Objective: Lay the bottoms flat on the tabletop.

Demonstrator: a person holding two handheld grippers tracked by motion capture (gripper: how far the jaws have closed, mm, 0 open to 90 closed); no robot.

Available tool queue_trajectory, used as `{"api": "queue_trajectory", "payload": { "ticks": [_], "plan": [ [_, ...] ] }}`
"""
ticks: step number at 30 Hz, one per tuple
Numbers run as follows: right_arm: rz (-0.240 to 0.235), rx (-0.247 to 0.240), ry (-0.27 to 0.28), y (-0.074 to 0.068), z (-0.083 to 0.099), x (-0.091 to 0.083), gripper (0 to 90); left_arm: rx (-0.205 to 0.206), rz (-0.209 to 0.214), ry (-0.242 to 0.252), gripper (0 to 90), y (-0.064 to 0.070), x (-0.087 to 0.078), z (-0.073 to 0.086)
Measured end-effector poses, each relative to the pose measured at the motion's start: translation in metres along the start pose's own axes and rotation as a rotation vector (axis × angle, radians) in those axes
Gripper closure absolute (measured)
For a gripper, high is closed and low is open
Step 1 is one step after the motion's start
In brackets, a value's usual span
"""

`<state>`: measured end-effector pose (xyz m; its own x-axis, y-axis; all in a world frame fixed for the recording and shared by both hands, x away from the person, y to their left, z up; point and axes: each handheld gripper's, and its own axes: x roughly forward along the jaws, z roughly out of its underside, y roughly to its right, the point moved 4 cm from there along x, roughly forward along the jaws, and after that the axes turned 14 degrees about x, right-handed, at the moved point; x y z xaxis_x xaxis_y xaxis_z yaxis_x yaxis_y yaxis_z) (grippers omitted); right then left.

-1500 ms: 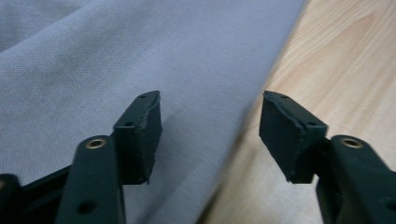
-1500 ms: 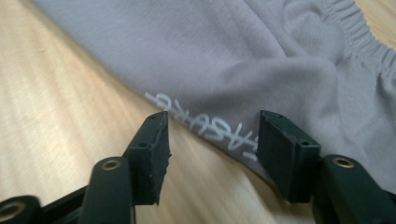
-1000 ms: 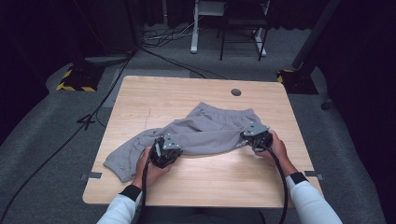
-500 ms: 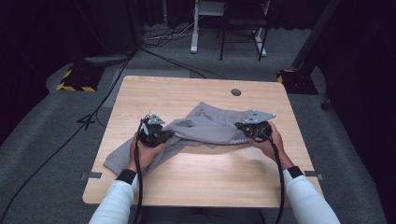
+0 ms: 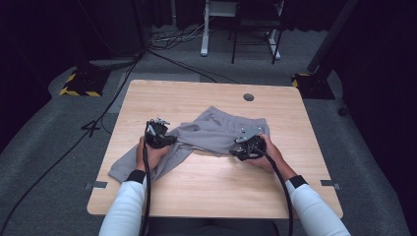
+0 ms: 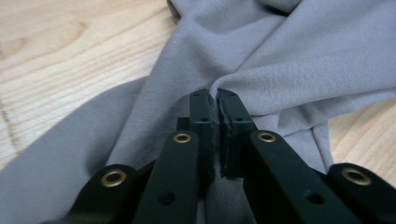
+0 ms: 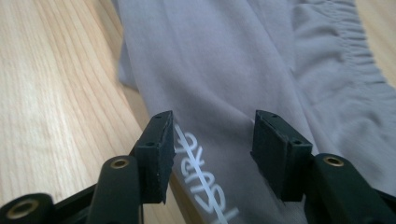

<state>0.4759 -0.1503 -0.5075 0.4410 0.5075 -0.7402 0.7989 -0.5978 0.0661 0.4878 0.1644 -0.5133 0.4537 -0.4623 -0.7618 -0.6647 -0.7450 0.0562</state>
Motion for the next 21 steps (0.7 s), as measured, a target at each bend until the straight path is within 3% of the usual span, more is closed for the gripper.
{"api": "queue_trajectory", "payload": {
  "ticks": [1, 5, 7, 12, 14, 16, 17, 18, 21],
  "plan": [
    [0.005, 0.006, 0.01, 0.0, 0.001, -0.004, 47.3, 0.0, -0.002, -0.002, 86.3, 0.0, 0.0, 0.0],
    [-0.062, -0.001, 0.054, -0.008, 0.01, -0.02, 49.8, 0.0, -0.01, -0.004, 86.4, -0.002, -0.001, -0.001],
    [-0.044, -0.057, 0.029, -0.014, 0.016, -0.019, 49.4, -0.011, -0.003, -0.008, 86.4, -0.003, 0.001, 0.0],
    [0.002, -0.037, 0.017, -0.007, 0.016, -0.006, 51.0, -0.022, 0.003, 0.0, 86.4, -0.006, 0.004, -0.001],
    [0.033, -0.043, 0.014, -0.003, 0.016, -0.004, 55.9, -0.015, 0.0, -0.001, 86.4, -0.007, 0.004, -0.001],
    [0.074, -0.043, 0.013, 0.002, 0.015, -0.003, 71.4, -0.016, -0.001, 0.0, 86.4, -0.008, 0.004, -0.001],
    [0.073, -0.046, 0.017, 0.005, 0.014, -0.003, 81.7, -0.012, -0.007, 0.002, 86.5, -0.008, 0.002, -0.002],
    [0.063, -0.032, 0.019, 0.007, 0.013, -0.005, 86.4, -0.005, -0.01, 0.006, 86.5, -0.008, 0.001, -0.002],
    [0.033, 0.018, 0.054, 0.015, 0.006, -0.018, 88.5, 0.021, -0.011, 0.032, 86.6, -0.006, -0.01, -0.005]
  ]
}}
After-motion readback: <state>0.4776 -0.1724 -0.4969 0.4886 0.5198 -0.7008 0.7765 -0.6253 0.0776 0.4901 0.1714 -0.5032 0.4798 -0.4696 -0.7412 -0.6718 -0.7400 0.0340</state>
